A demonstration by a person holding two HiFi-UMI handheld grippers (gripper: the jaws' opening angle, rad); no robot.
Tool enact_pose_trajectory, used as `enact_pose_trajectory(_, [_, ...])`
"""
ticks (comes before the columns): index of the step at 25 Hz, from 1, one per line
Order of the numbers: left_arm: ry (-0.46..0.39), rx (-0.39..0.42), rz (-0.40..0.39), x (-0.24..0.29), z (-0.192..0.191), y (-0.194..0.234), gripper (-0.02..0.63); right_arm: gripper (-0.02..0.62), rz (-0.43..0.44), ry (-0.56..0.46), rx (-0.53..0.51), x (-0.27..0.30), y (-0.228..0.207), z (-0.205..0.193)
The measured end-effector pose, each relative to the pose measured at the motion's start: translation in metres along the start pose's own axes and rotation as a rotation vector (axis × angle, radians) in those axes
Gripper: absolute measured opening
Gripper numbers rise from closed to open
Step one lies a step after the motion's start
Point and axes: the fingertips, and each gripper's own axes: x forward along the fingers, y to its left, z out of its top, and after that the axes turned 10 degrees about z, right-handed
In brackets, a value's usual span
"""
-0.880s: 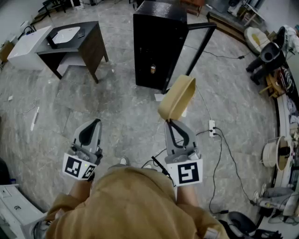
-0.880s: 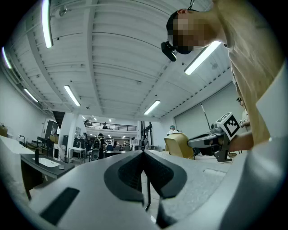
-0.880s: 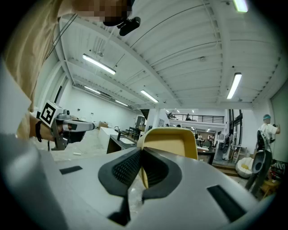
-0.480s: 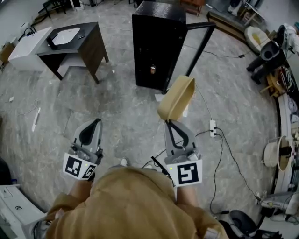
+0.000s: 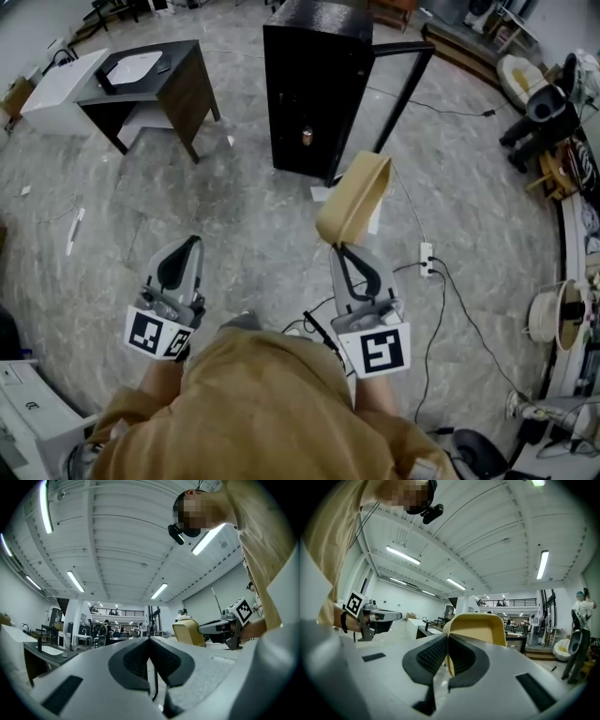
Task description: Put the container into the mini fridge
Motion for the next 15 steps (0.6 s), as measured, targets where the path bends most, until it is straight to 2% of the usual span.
enact_pose_trajectory(8, [0.021,-0.019,-0.004,0.019,-0.014,0.000,0.000,0.006,0.008,0.002,0.011,0.010,-0.012,-0.005])
enact_pose_trajectory(15, [0.009,-0.041,-0.057,0.082,-0.029,0.025,0.000,0.006,-0.042,0.040,0.004,0.047,-0.048,-0.018])
